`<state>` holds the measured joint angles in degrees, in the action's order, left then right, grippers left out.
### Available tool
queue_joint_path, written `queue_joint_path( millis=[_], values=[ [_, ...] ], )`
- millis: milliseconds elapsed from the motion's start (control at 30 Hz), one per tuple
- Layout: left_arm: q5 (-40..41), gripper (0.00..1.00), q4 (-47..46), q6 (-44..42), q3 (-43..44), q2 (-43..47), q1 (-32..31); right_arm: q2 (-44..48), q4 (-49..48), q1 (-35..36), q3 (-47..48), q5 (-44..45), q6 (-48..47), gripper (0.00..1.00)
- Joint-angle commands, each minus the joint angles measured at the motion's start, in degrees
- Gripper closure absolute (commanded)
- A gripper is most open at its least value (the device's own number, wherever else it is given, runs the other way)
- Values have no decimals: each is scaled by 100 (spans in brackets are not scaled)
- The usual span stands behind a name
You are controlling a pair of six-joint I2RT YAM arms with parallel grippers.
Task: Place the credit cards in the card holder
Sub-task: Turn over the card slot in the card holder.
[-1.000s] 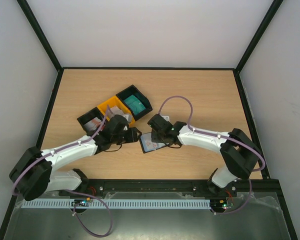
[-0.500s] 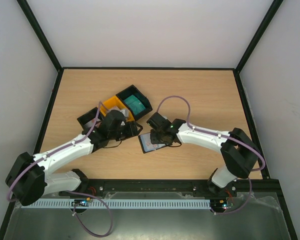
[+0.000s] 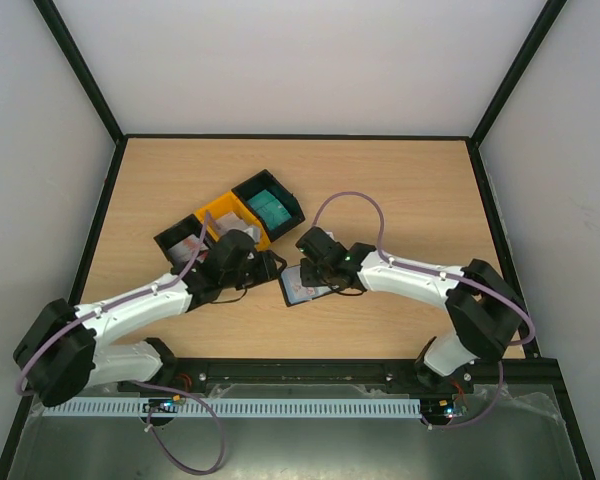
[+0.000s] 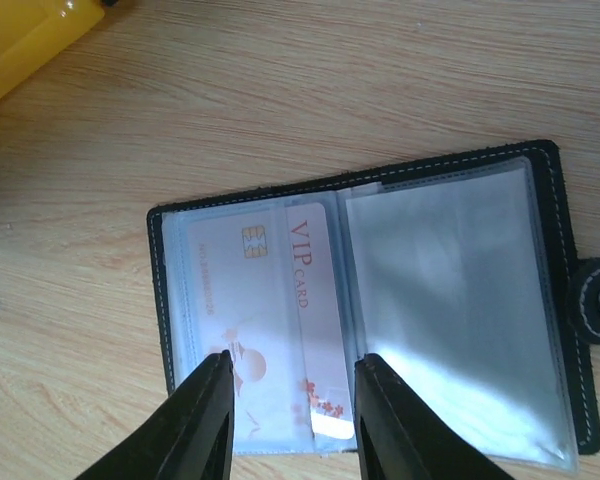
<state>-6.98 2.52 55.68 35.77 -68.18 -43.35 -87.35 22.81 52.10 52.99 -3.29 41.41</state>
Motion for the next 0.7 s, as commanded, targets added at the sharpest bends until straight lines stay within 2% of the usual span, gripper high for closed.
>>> queue_joint_path(
  millis=[0, 100, 233, 367, 667],
  values=[
    [-66, 51, -436, 217, -90, -264, -103, -239, -272, 12, -31, 183, 54, 68],
    [-181, 57, -717, 224, -167, -523, -133, -451, -306, 13, -32, 288, 116, 69],
    [-302, 64, -1034, 238, -184, -916, -153, -653, -328, 16, -95, 407, 179, 75],
    [-299, 65, -1347, 330, -291, -1161, -165, -697, -360, 11, -156, 608, 219, 79],
    [-534, 68, -1808, 321, -416, -1740, -164, -1315, -624, 16, -163, 286, 530, 86]
  ],
)
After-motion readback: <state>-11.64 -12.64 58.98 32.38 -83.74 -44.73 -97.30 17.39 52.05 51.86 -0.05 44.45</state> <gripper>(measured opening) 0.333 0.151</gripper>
